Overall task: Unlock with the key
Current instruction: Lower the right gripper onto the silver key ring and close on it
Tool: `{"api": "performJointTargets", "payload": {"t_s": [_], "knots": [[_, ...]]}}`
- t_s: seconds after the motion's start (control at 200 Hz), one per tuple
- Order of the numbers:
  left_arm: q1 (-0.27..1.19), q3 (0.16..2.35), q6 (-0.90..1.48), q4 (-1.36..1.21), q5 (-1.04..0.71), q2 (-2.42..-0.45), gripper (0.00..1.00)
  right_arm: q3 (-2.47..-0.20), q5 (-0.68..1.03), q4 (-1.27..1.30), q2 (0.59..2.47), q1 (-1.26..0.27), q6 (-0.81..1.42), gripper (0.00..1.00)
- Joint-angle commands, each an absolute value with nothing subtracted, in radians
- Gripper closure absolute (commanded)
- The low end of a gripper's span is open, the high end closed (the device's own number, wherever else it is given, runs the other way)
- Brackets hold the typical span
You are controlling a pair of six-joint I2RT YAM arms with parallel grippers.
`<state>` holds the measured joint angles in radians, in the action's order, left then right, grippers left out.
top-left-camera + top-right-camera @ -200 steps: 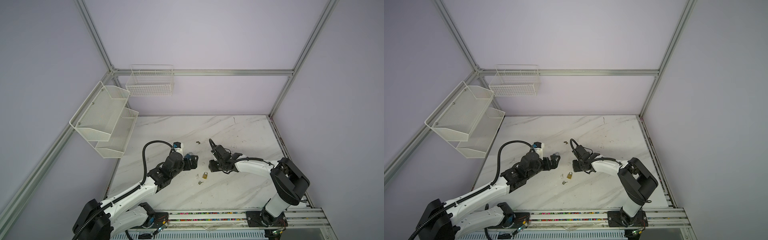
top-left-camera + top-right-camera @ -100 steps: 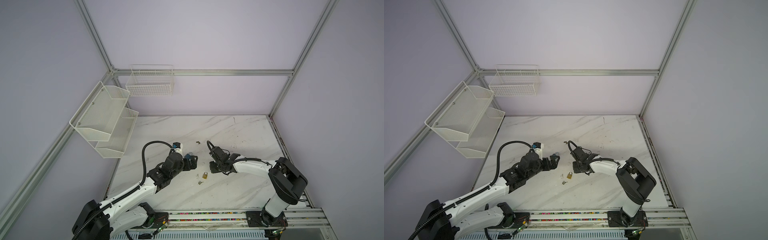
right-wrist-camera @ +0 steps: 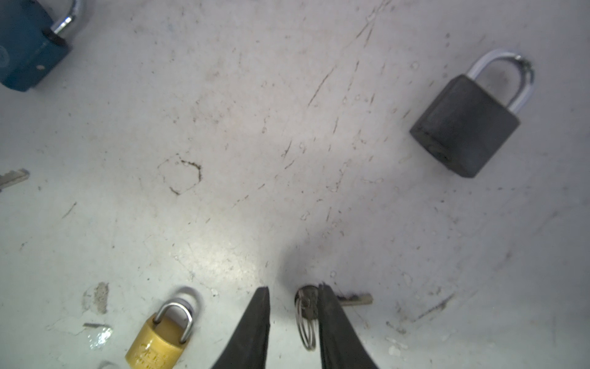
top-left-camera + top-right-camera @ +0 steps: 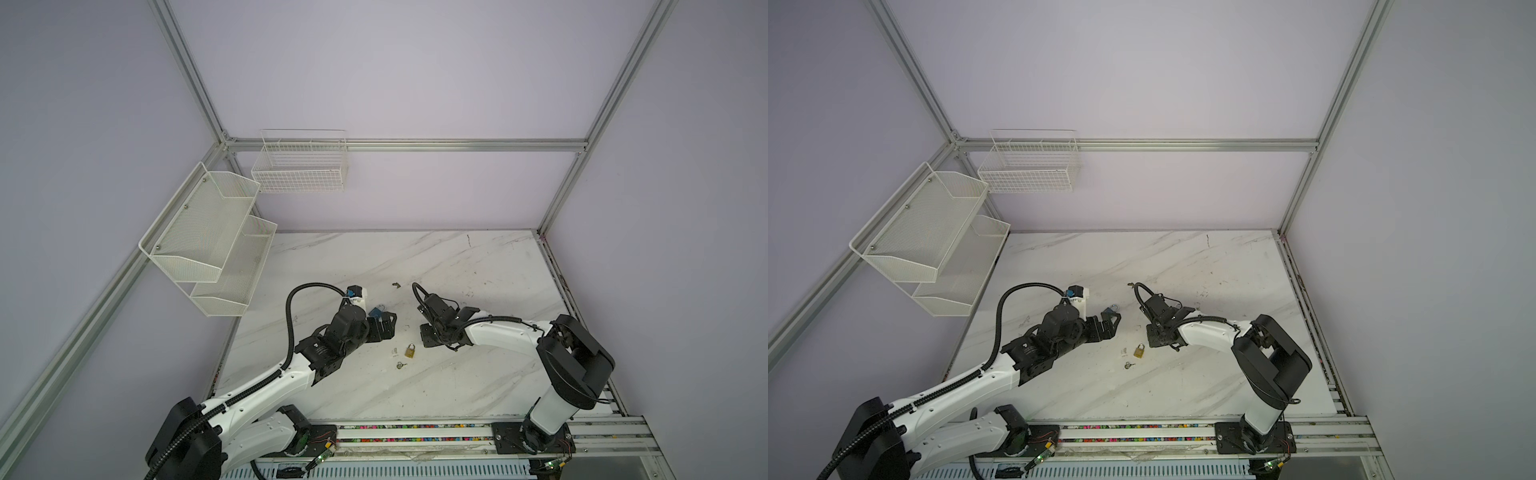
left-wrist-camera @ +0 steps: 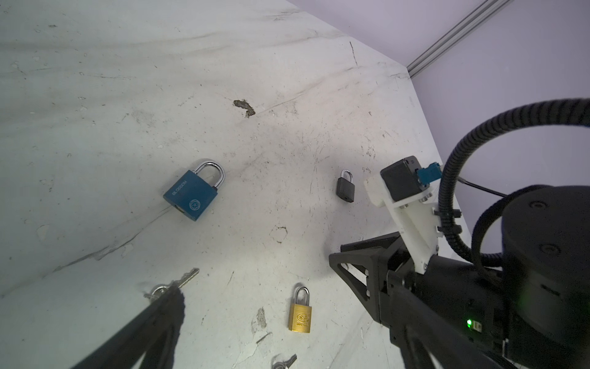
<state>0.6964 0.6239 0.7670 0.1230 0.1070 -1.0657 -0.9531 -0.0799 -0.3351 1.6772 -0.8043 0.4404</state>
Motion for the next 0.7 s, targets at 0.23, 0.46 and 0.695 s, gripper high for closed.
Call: {"api": "performJointTargets", "payload": {"t_s": [0.23,0.46,0.695], "knots": [[0.703,0.722,0.775,0.109,0.09,-1.065,0.0,-0.928,-0.121,-0.357,1.704,-0.811,0.431,0.77],[0.703,0.723,0.781,0.109,0.079,-1.069,0.0,-0.925,-0.144,-0.361,1.689,-0.811,0.43,0.86],[0.703,0.727,0.787,0.1,0.076,-1.06,0.0,-0.926,-0.119,-0.347,1.651,-0.811,0.426,0.95]]}}
